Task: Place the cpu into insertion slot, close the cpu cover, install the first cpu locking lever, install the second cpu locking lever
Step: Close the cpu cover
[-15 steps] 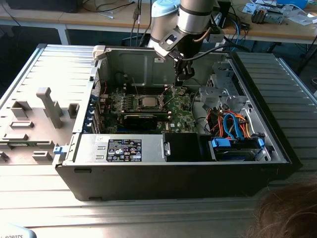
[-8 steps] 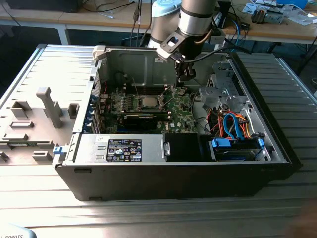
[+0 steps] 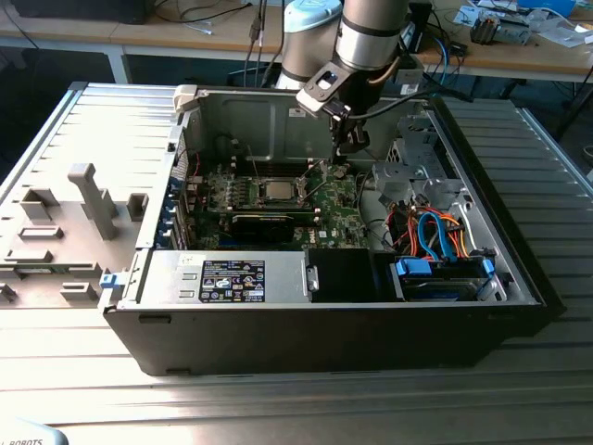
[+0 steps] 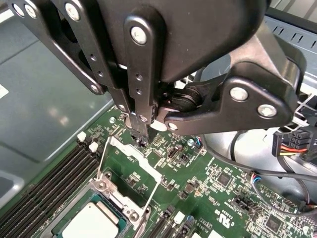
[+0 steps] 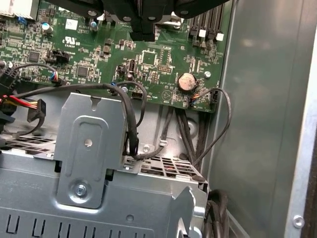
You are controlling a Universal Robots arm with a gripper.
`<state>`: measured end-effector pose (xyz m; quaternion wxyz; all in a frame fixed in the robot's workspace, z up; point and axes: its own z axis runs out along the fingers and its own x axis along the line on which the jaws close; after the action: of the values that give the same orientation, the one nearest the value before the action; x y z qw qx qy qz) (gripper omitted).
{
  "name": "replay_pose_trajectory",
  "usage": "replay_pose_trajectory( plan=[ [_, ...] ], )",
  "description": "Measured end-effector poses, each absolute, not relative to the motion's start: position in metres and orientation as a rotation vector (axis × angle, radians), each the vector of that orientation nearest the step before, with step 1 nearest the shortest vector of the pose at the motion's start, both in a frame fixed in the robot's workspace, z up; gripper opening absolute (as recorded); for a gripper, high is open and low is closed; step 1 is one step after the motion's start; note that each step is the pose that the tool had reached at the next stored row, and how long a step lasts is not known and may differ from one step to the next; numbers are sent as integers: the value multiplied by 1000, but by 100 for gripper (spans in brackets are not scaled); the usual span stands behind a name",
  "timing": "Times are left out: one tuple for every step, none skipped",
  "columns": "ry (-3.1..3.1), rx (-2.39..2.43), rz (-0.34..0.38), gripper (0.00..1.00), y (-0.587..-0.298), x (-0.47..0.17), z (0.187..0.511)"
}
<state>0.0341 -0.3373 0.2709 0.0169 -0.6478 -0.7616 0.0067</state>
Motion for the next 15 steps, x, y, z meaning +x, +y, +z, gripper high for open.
replay_pose_trajectory(
  plan=[
    [-2367, -2014, 21, 11, -337, 35, 269],
    [-2367, -2014, 21, 11, -337, 36, 268],
    [-2367, -2014, 21, 11, -337, 36, 267],
    [-2367, -2014, 21, 11, -337, 37, 265],
    [-2367, -2014, 21, 11, -336, 37, 262],
    [-2367, -2014, 21, 11, -336, 37, 261],
    [-2367, -2014, 21, 11, -336, 37, 260],
    [-2367, -2014, 21, 11, -336, 37, 258],
    [-2367, -2014, 21, 11, -336, 37, 257],
    [-2367, -2014, 21, 11, -336, 37, 257],
    [-2367, -2014, 21, 11, -336, 36, 257],
    [-2367, -2014, 21, 11, -336, 35, 257],
    [-2367, -2014, 20, 11, -336, 33, 256],
    [-2368, -2014, 20, 11, -336, 32, 256],
    [-2368, -2015, 19, 11, -336, 31, 256]
  ],
)
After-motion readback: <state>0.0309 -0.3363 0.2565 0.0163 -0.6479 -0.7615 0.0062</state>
